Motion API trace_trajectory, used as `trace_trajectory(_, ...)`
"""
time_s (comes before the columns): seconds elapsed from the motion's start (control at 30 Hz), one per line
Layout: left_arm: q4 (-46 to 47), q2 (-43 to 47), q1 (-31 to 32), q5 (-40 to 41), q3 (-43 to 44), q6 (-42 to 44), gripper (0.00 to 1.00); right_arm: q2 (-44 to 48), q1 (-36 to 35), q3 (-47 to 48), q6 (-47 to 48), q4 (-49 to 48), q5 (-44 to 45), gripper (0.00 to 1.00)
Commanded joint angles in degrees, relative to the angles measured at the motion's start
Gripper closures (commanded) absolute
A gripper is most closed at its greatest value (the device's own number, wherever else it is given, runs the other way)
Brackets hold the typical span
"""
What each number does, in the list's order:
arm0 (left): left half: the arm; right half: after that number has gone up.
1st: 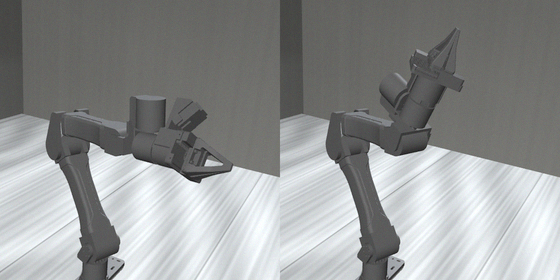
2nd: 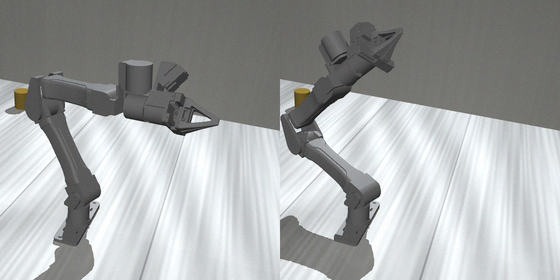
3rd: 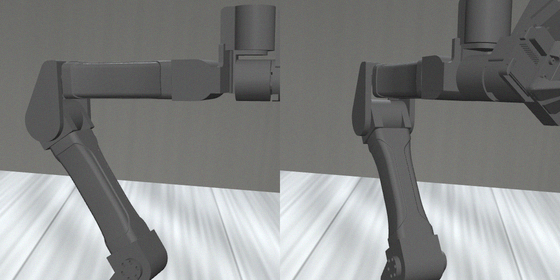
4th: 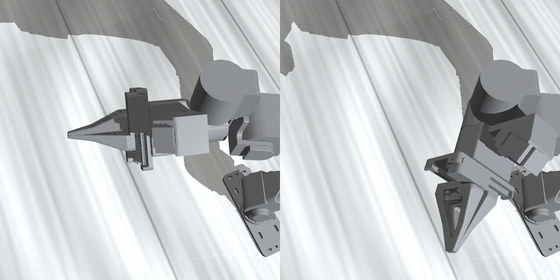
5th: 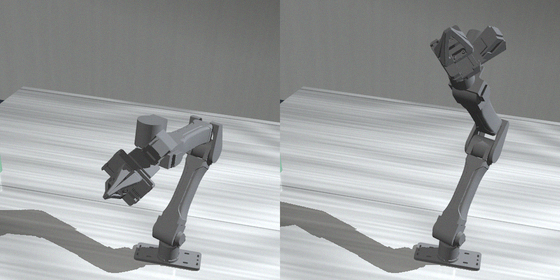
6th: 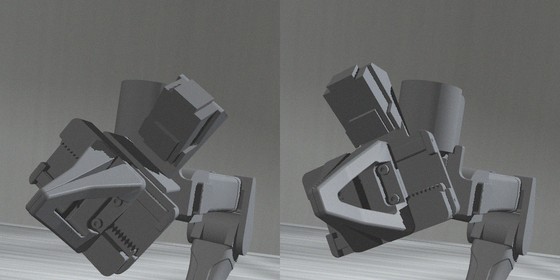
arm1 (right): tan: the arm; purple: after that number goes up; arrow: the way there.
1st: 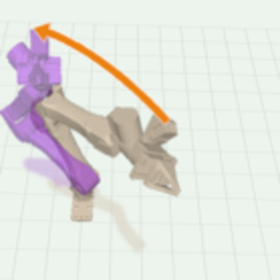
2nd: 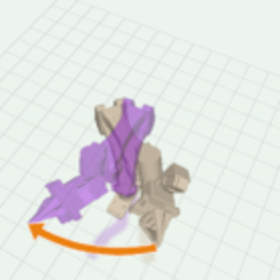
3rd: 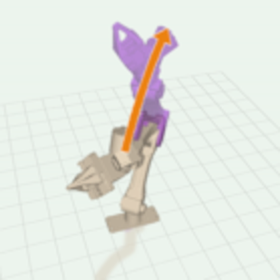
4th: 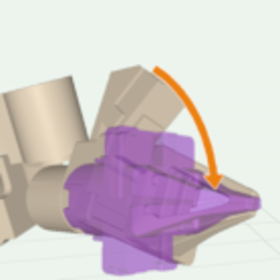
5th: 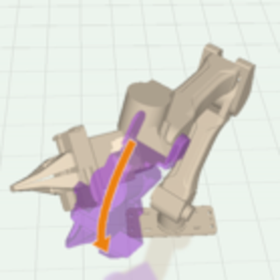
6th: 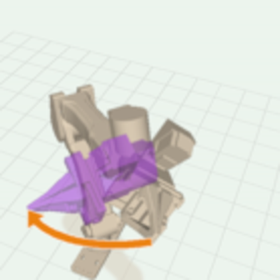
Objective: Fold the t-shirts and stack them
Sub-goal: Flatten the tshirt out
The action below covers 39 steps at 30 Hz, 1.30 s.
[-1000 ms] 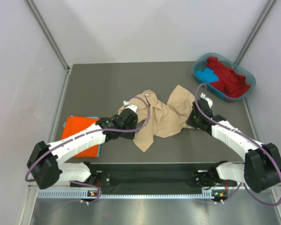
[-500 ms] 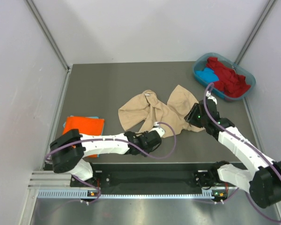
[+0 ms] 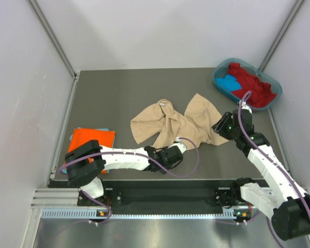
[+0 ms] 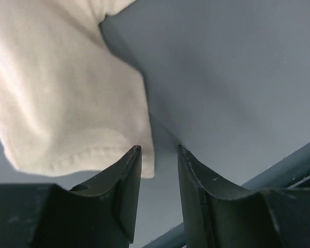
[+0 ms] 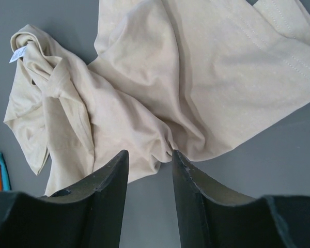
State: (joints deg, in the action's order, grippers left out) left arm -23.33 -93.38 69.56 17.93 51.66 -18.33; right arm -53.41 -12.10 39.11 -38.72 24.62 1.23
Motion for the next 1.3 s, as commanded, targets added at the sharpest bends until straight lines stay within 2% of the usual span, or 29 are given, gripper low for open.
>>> trace_trajectory(0.0,1.27,-2.33,0.23,0.52,0.81,-0.92,0.61,1.29,1.29,1.23,1.19,0.16,-1.06,0.60)
trace_trajectory(0.07,1.27,-2.16,0.31,1.23,0.46,-2.50,0.63,1.29,1.55,1.32,1.19,0.34,-1.06,0.60)
trace_trajectory(0.17,0.57,-0.49,0.23,4.55,1.16,-4.43,0.79,0.41,1.90,2.37,1.02,0.43,-1.06,0.60)
trace_trajectory(0.23,-4.77,1.17,-0.12,7.63,3.87,-6.88,0.97,-0.46,2.08,4.20,0.75,0.51,-1.06,0.59)
trace_trajectory(0.27,-7.32,2.14,-0.56,10.69,7.28,-7.59,1.00,-1.51,2.08,5.00,0.49,0.86,-1.15,0.59)
trace_trajectory(0.4,-15.85,8.03,-6.53,11.51,14.34,-9.88,1.00,-5.12,2.17,8.78,-0.39,1.31,-0.88,0.59)
trace_trajectory(0.47,-18.33,11.98,-11.80,10.46,16.01,-10.94,1.00,-7.32,2.25,10.71,-0.13,1.13,-0.27,0.59)
trace_trajectory(0.57,-15.09,17.70,-15.77,5.11,14.97,-8.15,1.00,-10.39,2.87,13.79,0.40,2.18,0.00,0.57)
trace_trajectory(0.6,-13.60,18.84,-15.68,-1.52,14.27,-5.08,1.00,-10.84,2.87,14.23,0.40,2.36,-0.27,0.57)
trace_trajectory(0.63,-12.54,20.59,-15.42,-4.72,13.65,-2.53,1.00,-11.01,2.87,14.24,0.31,2.27,-0.88,0.57)
trace_trajectory(0.73,-11.03,20.97,-12.54,-7.13,8.83,-1.63,0.73,-10.32,2.87,12.40,-0.30,0.96,-1.15,0.57)
trace_trajectory(0.8,-11.03,19.74,-10.33,-6.51,6.97,-1.62,0.61,-10.05,2.87,11.43,-0.57,0.17,-1.06,0.57)
trace_trajectory(0.93,-11.20,11.07,-3.75,-4.49,4.77,-1.62,0.60,-10.57,2.87,10.28,-0.57,-0.01,-1.06,0.58)
trace_trajectory(1.03,-12.62,6.13,-2.42,-2.64,4.60,-2.85,0.63,-10.49,2.87,10.11,-0.39,0.16,-1.06,0.58)
trace_trajectory(1.27,-9.10,4.00,-2.41,-4.57,3.53,-2.06,0.60,-9.00,2.96,9.76,0.31,0.43,-1.06,0.57)
